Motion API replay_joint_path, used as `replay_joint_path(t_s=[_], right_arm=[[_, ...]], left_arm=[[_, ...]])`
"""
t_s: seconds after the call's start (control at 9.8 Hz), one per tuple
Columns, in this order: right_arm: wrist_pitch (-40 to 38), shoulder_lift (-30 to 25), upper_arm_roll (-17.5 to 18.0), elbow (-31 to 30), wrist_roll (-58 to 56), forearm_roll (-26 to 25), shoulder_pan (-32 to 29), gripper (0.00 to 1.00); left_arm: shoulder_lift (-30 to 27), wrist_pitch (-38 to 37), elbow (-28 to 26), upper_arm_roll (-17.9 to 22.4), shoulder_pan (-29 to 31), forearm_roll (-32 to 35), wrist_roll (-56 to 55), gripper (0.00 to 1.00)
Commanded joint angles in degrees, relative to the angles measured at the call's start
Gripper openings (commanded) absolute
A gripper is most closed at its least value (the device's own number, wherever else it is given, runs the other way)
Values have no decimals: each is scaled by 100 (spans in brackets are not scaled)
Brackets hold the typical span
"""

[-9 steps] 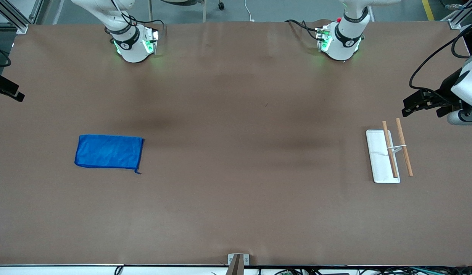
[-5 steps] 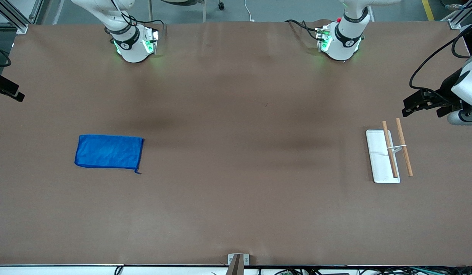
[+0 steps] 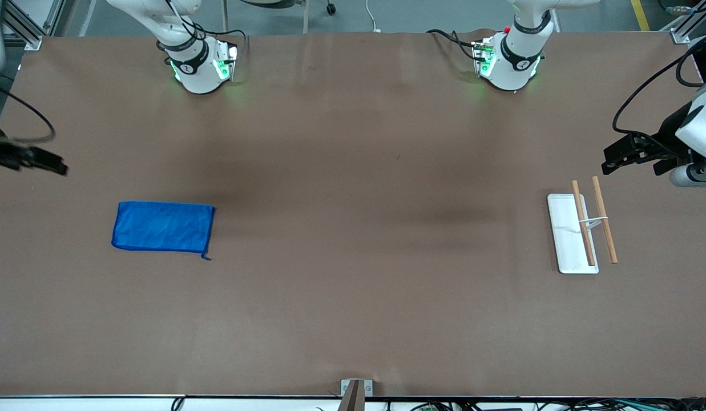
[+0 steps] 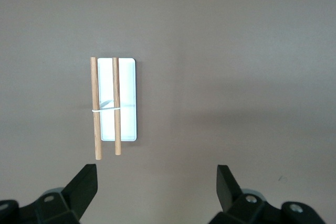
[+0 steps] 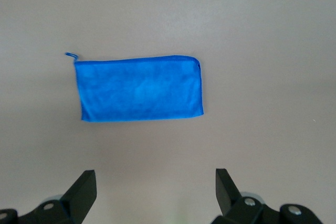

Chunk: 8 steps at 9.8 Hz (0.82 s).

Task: Right arm passes towel to left arm to hang
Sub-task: 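Reach the right gripper down to the blue towel's edge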

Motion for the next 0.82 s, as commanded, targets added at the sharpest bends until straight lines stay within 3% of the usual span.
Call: replay_joint_path(t_s=[0.0,0.31,0.71], right_arm=[[1382,305,-24,-1087,-198,-102,11,100],[3720,815,-33,-2459,-875,-93,-120,100],[4886,1501,-24,-2727,-762,-5,-95,99]], left_arm=[[130,-85,-11,-2,9,-7,-17,100],[121,-85,-11,-2,0,-25,-53,100],[112,-94,-20,-2,27,-16,8,100]])
